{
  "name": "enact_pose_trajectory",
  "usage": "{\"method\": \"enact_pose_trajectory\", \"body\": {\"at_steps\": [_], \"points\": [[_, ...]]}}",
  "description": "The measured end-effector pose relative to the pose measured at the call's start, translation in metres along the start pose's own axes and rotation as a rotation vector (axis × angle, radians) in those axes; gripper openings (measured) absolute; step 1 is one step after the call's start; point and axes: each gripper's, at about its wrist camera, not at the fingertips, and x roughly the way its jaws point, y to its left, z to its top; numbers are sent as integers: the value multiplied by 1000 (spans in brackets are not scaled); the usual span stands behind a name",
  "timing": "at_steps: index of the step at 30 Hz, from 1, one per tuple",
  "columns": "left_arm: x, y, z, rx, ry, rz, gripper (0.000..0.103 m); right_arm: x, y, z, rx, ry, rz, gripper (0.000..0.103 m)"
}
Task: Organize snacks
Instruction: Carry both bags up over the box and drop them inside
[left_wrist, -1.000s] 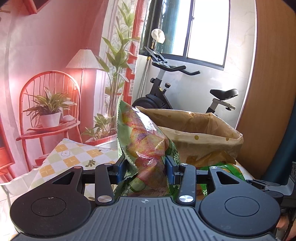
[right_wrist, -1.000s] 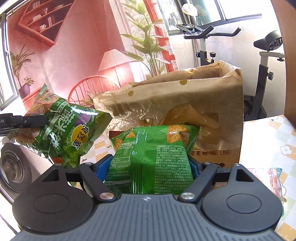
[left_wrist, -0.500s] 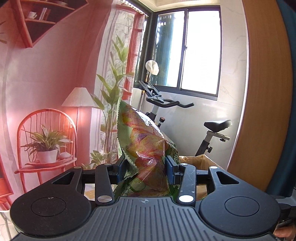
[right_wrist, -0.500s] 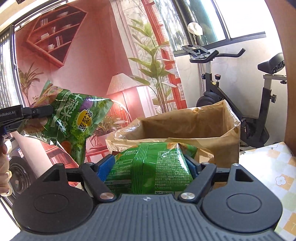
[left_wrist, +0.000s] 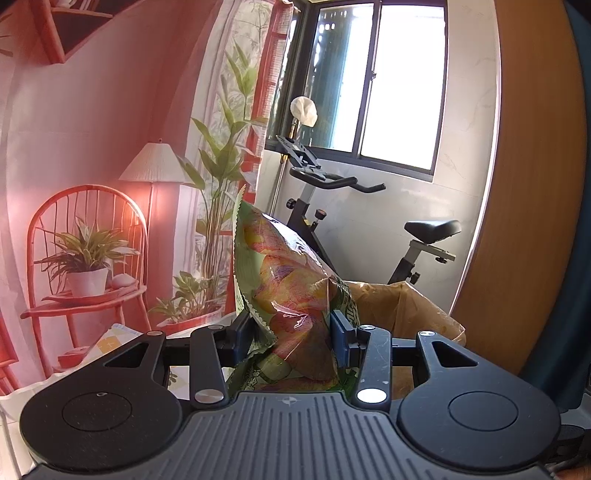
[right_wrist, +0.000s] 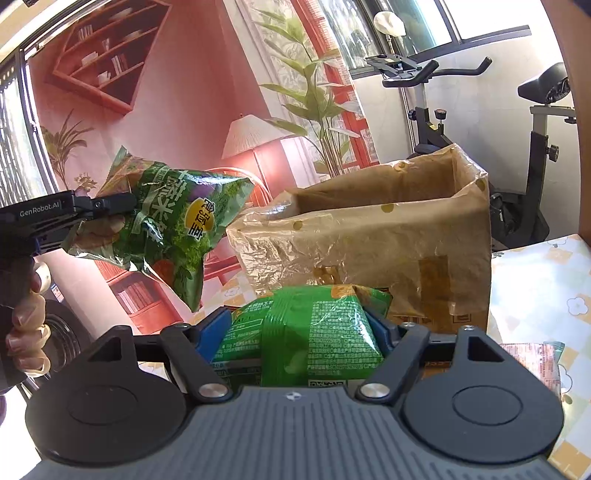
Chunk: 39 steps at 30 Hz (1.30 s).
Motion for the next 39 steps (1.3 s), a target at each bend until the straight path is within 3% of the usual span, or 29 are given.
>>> {"method": "enact_pose_trajectory", "body": {"at_steps": [10, 17, 22, 27, 31, 35, 37, 39], "points": [[-8, -1, 20, 6, -57, 4, 46, -25, 16, 50, -71, -164, 36, 77], [17, -8, 31, 2, -51, -5, 46, -10, 4, 86, -148, -242, -23, 77], [53, -20, 44, 37, -45, 7, 46, 34, -22, 109, -193, -233, -101, 77], [100, -37, 54, 81, -9, 28, 46, 87, -49, 121, -214, -167, -193, 77], [141, -46, 53, 107, 69, 44, 47, 115, -62, 122, -204, -96, -231, 77], [169, -43, 46, 77, 152, 15, 48, 127, -70, 121, -181, -48, -244, 80], [173, -39, 44, 53, 173, 22, 57, 127, -73, 121, -165, -46, -244, 81], [173, -36, 42, 53, 182, 40, 65, 124, -76, 123, -142, -42, -230, 88]]}}
